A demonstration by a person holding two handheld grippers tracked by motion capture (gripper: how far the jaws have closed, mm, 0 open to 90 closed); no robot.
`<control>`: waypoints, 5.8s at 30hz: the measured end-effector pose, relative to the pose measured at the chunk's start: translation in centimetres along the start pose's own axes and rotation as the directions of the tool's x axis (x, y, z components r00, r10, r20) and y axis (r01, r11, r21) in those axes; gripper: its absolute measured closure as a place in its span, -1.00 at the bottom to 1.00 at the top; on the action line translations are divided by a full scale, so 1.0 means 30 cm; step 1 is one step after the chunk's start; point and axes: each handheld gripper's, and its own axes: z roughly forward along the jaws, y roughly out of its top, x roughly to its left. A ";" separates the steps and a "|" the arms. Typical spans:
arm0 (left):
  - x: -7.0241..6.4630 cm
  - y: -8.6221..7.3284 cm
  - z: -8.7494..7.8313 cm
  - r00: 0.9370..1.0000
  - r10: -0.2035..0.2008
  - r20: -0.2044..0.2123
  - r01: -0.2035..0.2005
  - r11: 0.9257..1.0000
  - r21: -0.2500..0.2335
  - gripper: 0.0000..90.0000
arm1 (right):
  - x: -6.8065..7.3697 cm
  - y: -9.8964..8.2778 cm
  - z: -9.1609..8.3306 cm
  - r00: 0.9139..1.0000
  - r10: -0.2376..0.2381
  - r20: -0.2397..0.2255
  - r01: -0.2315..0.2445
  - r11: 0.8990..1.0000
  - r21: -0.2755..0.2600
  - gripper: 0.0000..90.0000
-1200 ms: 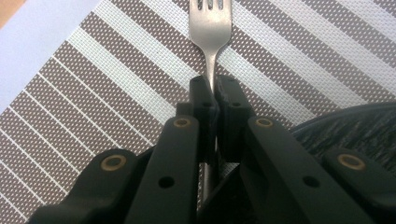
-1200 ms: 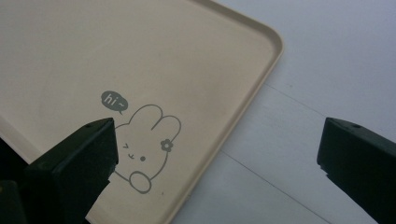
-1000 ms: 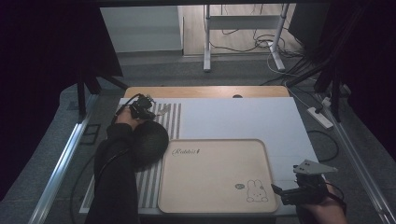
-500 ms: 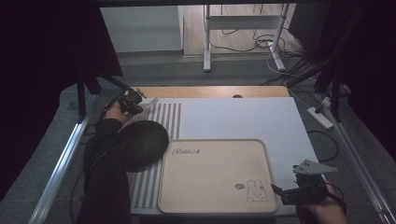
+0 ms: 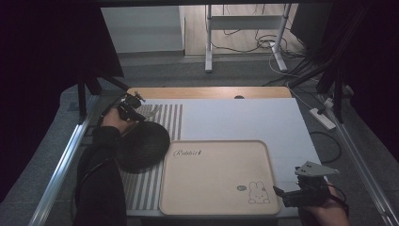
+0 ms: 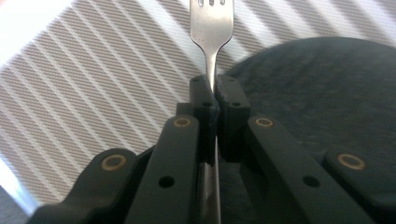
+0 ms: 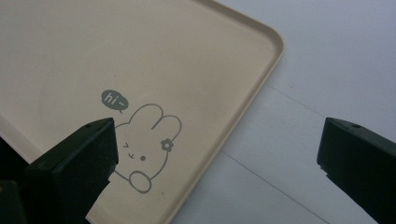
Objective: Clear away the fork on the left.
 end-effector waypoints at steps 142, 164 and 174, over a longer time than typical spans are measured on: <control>-0.780 -0.139 0.055 0.984 -0.039 0.175 0.041 0.999 -0.004 0.98 | 0.020 0.003 0.002 0.997 -0.073 -0.002 0.073 0.997 0.007 -1.00; -0.699 -0.179 0.024 0.981 -0.078 0.177 0.091 0.994 -0.062 0.74 | 0.020 0.003 0.001 0.998 -0.071 -0.004 0.071 0.998 0.002 -1.00; -0.684 -0.193 -0.005 0.987 -0.055 0.153 0.077 0.987 -0.139 0.31 | 0.017 0.003 0.001 0.998 -0.062 -0.005 0.062 0.998 0.003 -1.00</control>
